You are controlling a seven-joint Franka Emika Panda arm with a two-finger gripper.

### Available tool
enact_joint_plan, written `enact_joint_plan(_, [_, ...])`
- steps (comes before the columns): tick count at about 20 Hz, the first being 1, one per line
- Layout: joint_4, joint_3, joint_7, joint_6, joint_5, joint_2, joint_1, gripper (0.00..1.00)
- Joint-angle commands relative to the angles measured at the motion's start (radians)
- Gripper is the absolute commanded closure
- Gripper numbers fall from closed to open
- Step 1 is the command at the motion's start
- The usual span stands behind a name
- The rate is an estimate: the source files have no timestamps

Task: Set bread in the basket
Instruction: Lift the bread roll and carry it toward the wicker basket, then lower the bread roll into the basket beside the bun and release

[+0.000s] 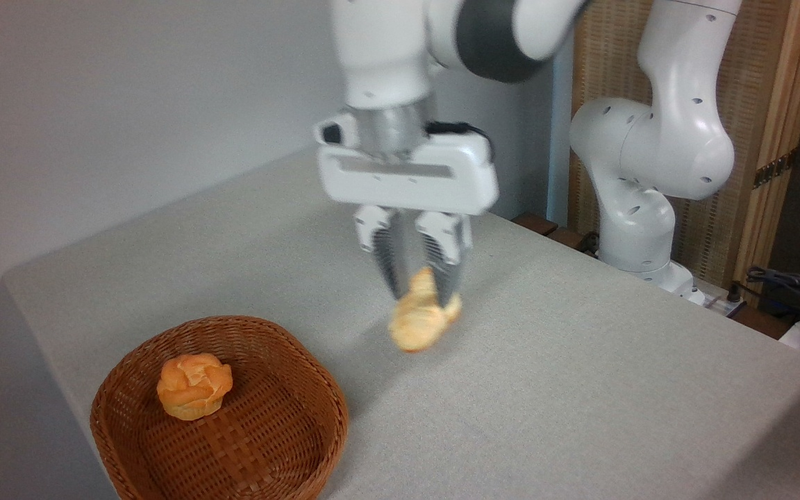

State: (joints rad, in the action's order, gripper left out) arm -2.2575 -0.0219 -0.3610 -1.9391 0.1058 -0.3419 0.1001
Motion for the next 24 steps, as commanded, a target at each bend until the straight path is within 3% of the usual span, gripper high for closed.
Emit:
enact_joint_plan(1, [0.295, 0.002, -0.22, 0.002, -0.014, 0.237, 0.001, 0.48])
enact_joint_plan(4, [0.458, 0.0, -0.357, 0.002, -0.04, 0.348, -0.008, 0.4])
enact_joint_plan(8, [0.555, -0.001, -0.484, -0.027, -0.072, 0.411, -0.01, 0.4])
enact_joint_plan(15, [0.556, -0.001, -0.492, -0.112, -0.112, 0.474, -0.01, 0.38])
enact_joint_plan(16, [0.556, -0.001, -0.49, -0.112, -0.12, 0.478, -0.01, 0.29])
enact_joint_plan(17, [0.556, -0.001, -0.489, -0.112, -0.121, 0.486, -0.01, 0.06])
enact_joint_plan(18, [0.561, 0.002, -0.487, -0.115, -0.123, 0.489, -0.01, 0.0])
enact_joint_plan(24, [0.578, 0.002, -0.487, -0.155, -0.16, 0.494, -0.01, 0.0])
